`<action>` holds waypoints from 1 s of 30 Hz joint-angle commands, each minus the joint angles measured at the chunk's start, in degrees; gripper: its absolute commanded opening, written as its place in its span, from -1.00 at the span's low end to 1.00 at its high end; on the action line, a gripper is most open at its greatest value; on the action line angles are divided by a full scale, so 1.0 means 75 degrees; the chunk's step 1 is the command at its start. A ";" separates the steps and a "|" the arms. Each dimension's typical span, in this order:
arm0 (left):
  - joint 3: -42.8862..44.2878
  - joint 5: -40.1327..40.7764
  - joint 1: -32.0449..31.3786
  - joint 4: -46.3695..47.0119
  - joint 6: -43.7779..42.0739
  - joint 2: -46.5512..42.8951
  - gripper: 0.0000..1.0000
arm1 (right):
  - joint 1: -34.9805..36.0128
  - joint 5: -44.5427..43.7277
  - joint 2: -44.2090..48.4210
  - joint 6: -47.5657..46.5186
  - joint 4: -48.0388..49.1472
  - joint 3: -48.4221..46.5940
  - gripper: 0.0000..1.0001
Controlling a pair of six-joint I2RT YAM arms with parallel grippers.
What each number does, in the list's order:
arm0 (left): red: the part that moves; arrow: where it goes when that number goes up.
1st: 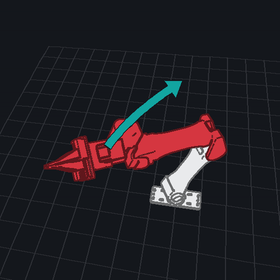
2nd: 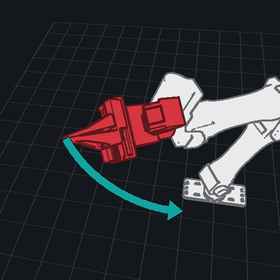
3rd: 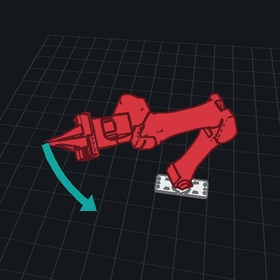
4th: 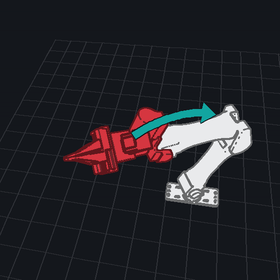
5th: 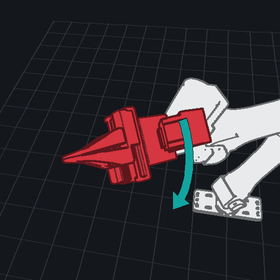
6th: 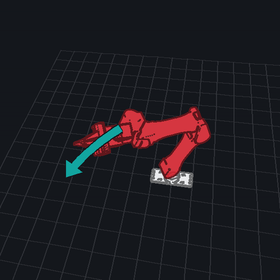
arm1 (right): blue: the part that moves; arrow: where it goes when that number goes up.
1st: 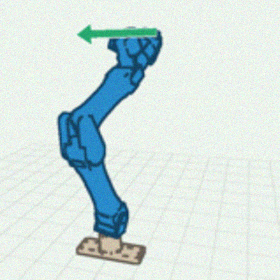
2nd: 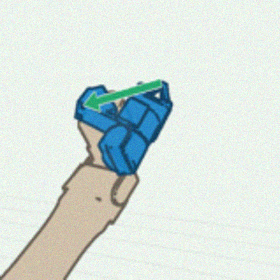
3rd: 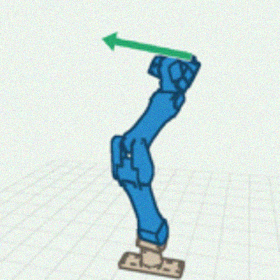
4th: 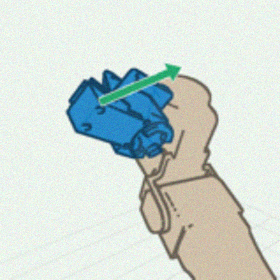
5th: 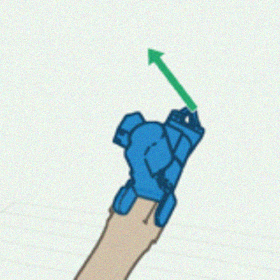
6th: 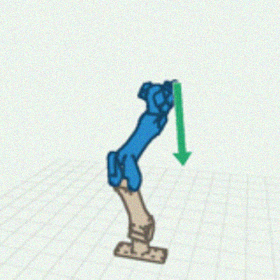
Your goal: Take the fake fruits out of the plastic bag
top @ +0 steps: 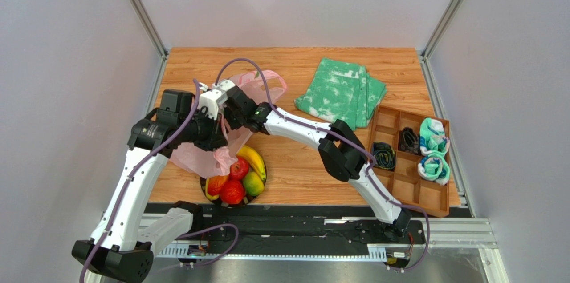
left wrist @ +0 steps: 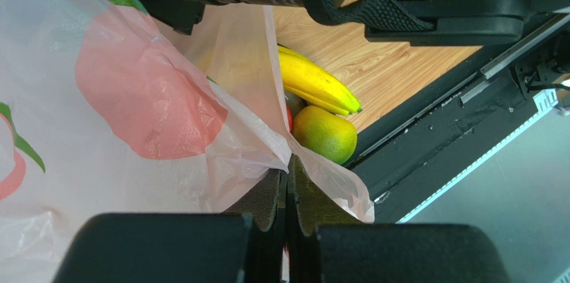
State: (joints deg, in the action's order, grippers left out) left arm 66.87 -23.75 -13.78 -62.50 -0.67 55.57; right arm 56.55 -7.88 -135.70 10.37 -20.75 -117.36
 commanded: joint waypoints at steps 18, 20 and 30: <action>0.0939 -0.0009 0.0244 0.0012 -0.0907 0.0290 -1.00 | -0.0754 -0.0674 0.2024 0.0820 -0.0315 0.2462 0.75; 0.0846 -0.0231 0.0244 0.0106 -0.0989 0.0278 -1.00 | -0.0849 -0.0345 0.2632 0.0774 -0.0327 0.2979 0.68; 0.0799 -0.0654 0.0244 0.0131 -0.1095 0.0278 -1.00 | -0.0076 0.0804 0.2791 0.0551 0.0025 0.2805 0.54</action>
State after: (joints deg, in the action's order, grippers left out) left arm 71.85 -25.67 -12.25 -62.76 -7.07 58.39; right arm 52.58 -6.83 -112.77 14.52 -23.57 -93.76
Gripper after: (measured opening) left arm 0.007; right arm 0.783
